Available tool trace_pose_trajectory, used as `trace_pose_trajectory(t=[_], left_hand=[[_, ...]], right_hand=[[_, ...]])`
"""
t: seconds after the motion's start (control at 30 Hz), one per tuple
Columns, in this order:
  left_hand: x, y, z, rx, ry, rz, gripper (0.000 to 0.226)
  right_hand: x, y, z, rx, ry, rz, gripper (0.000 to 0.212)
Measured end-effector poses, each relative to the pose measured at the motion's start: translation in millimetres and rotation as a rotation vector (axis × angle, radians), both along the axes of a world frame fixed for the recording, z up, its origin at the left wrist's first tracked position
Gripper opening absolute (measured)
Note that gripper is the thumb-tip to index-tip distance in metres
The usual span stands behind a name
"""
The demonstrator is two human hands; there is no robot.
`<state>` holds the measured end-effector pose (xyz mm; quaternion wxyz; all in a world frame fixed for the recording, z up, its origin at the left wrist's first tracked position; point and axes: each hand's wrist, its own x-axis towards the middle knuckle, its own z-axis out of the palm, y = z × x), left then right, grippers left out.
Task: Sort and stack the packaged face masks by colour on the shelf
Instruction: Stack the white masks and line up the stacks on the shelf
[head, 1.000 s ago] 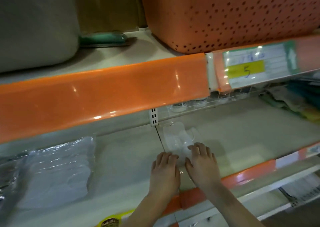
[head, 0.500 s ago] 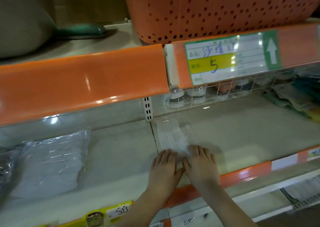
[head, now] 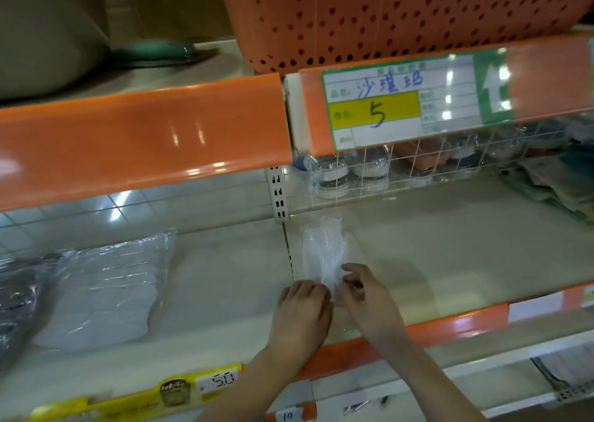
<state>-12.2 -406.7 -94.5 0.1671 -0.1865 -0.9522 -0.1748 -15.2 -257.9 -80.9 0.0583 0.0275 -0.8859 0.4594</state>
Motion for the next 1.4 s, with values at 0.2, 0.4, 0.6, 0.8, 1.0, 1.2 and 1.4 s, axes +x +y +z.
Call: trace_pose_trajectory(t=[0.2,0.4,0.6,0.8,1.0,1.2,1.4], left_hand=[[8,-2,26,0.38,-0.091,0.158,0.03],[12,-38,68,0.77,-0.001,0.261,0.01],[2,-92,86,1.069,-0.011,0.499,0.018],[8,-135,92,1.244,-0.111,0.487,0.025],[28,-168,91,0.942,-0.265,0.241,0.039],[52,-203,96,0.61,-0.33,-0.121,0.039],[60,-241,71,0.339,-0.112,-0.026,0.041]], right_hand=[[-9,-3,23,-0.382,0.002,0.116,0.024],[-7,-28,28,-0.394,0.042,0.115,0.024],[-2,-73,31,-0.264,0.134,0.142,0.061],[15,-140,50,0.194,0.2,0.439,0.071],[20,-199,46,-0.161,0.16,0.351,0.052],[25,-234,49,-0.825,-0.064,0.215,0.055],[34,-256,62,-1.04,-0.082,-0.058,0.032]])
